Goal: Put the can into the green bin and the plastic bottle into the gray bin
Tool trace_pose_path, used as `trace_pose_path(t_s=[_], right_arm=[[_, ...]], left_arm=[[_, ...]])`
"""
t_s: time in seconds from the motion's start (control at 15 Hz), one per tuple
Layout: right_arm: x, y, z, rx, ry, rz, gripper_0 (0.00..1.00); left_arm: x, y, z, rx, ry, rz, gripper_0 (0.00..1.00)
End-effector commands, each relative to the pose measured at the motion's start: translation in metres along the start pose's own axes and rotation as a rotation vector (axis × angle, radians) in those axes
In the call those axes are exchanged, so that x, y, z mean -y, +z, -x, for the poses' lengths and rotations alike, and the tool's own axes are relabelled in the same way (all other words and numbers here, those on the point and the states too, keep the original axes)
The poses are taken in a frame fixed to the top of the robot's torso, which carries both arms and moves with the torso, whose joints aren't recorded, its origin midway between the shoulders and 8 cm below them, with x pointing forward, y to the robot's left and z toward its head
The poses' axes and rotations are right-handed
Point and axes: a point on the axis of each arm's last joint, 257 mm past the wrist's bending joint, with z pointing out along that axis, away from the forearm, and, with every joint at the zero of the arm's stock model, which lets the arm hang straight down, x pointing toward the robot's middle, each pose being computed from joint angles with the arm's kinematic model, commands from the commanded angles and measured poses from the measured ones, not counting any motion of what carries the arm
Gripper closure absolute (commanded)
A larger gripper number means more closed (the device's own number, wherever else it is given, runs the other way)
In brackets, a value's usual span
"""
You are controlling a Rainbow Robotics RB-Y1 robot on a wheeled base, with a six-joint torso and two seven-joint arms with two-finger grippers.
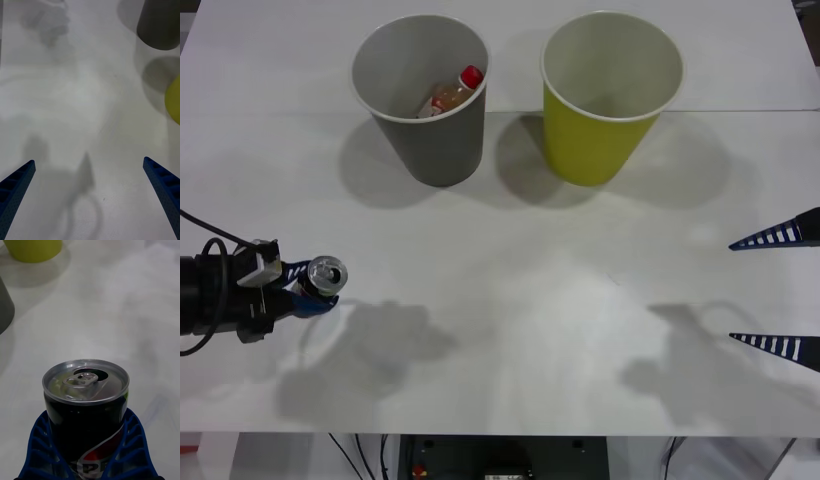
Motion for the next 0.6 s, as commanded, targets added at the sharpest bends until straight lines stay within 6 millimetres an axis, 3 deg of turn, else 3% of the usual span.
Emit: trace_pose_path(t_s=[0.07,0.4,0.6], right_arm=[[0.000,0.000,0.000,0.000,0.000,0.000,0.00],[0.000,0.000,0.000,0.000,0.000,0.000,0.00],[0.000,0.000,0.000,0.000,0.000,0.000,0.00]], left_arm=[[-0.018,-0.006,0.012,-0.092,-0.021,0.053,1.00],[-0.054,-0.012,0.043,-0.206,-0.133,0.173,1.00],[-0.059,-0.004,0.061,-0.257,-0.137,0.156,1.00]])
